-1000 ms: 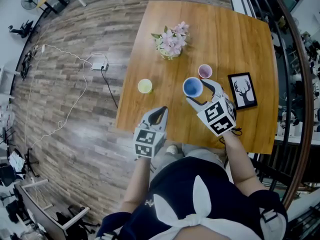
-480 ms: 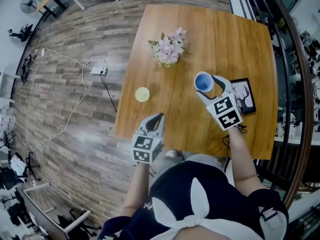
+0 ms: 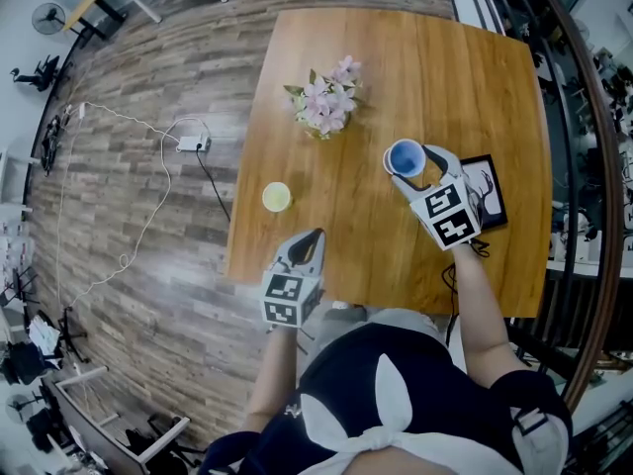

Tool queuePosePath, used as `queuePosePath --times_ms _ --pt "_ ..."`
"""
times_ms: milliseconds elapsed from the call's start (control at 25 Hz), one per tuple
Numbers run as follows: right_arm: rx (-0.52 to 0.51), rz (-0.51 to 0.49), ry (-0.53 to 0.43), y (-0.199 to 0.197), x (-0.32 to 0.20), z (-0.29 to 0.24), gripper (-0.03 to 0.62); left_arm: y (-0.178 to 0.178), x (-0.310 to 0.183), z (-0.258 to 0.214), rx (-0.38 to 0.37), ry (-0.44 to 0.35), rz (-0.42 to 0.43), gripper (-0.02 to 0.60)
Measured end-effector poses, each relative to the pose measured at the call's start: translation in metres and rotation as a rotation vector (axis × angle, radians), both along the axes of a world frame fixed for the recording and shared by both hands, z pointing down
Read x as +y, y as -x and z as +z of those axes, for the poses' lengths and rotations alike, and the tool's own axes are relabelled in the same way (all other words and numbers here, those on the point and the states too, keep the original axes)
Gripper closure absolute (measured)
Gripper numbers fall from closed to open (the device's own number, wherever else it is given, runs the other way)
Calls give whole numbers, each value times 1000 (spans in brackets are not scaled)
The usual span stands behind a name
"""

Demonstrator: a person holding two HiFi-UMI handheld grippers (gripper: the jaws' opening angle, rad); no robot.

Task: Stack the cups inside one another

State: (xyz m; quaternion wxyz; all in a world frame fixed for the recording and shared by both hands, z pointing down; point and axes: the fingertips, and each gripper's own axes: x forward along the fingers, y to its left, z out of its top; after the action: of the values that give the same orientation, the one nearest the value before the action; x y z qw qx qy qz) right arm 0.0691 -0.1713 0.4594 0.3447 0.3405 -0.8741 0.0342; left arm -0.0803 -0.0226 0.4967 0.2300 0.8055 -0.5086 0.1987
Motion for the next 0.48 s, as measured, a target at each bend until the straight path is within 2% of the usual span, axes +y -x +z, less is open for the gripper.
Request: queuePosePath --times_ms 480 --pt "17 -2 63 -5 -24 34 273 -3 -13 19 2 64 -12 558"
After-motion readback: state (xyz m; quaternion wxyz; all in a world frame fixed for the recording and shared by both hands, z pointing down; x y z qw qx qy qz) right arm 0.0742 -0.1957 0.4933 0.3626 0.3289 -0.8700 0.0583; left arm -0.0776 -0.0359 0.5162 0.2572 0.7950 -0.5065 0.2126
